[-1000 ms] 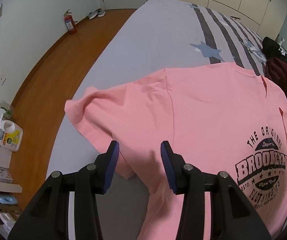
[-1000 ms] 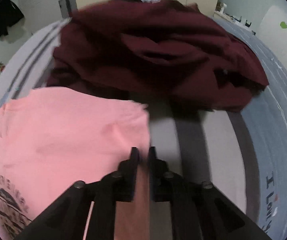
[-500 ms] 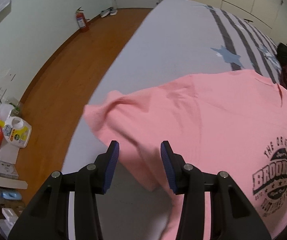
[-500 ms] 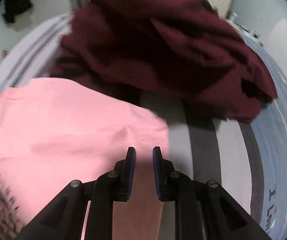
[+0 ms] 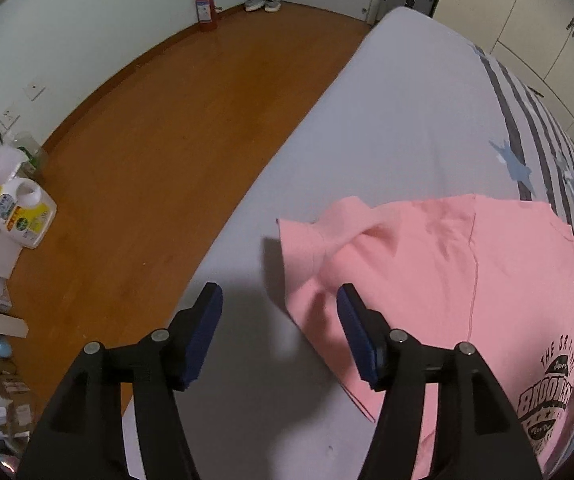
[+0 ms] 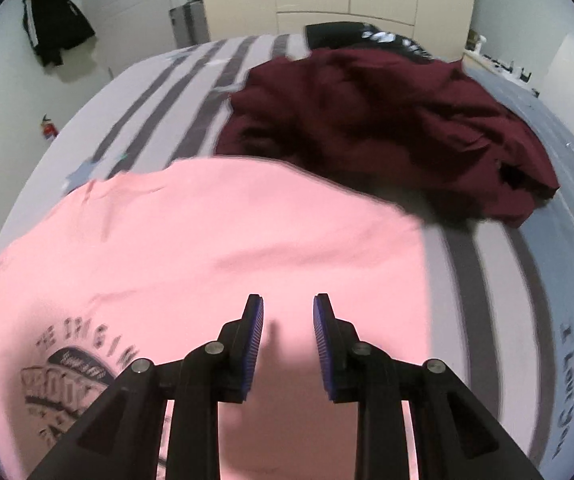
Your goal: Fold clothes
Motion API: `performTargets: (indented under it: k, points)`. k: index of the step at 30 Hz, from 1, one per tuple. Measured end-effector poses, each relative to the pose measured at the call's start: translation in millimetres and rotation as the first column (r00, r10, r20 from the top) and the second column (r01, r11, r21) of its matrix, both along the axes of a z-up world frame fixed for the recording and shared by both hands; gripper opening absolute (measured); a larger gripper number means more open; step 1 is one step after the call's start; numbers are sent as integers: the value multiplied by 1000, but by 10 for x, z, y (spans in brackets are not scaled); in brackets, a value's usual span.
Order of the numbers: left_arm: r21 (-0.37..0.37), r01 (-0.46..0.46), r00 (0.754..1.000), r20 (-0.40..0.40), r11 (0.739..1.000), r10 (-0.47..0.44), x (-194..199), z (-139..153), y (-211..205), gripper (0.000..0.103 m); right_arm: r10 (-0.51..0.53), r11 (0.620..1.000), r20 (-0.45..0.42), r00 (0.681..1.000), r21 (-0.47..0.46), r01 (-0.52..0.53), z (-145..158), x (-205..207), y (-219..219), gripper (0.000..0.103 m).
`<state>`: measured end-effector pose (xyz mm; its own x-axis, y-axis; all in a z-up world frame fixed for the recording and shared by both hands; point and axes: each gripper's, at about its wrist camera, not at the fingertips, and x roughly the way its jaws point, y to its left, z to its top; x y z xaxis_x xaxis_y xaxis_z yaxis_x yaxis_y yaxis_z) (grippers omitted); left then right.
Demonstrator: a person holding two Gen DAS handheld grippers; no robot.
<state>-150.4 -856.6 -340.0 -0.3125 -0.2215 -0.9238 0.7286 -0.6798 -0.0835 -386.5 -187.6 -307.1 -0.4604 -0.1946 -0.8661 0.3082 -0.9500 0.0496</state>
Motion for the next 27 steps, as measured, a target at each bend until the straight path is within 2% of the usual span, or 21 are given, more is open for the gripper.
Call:
performTargets:
  k: [4,5,6,7,8,11,17,20,24,25,27]
  points:
    - [59,43,999,-34,997,-41,-80,-145,-71,57,-14,1000,60,998,-9,14,-204,195,-145,23]
    - [64,56,998,-40,996,-53,-98,-166,-80,52,-14,1000,63,998,-8,15,-220,231,-165,23]
    - [65,72,997,-46,995,-69,-114,-173,-82,42,-14,1000,63,998,-7,14,-225,262,-186,23]
    - [64,90,995,-53,994,-86,-128,-174,-81,13,-13,1000,62,998,-6,13,-230,294,-207,23]
    - [50,104,994,-44,993,-102,-138,-161,-77,3,-10,1000,60,998,-1,10,-228,352,-243,23]
    - [57,114,992,-68,992,-110,-78,-3,-118,2,-7,1000,63,998,20,6,-225,360,-262,23]
    - [38,183,973,-148,982,-176,20,612,-181,2,-10,998,93,996,68,4,-381,287,-195,23]
    - [53,237,966,-115,970,-230,-33,741,-152,2,-9,997,103,995,81,1,-429,281,-145,23]
    - [71,264,964,19,962,-266,-80,643,-79,2,-5,998,103,995,67,-2,-438,275,-103,23]
    - [95,256,966,21,962,-259,-78,642,-65,2,-5,998,105,995,63,-1,-439,278,-89,23]
    - [148,281,960,-40,948,-278,-105,758,45,2,-6,999,108,994,52,0,-429,289,-60,23]
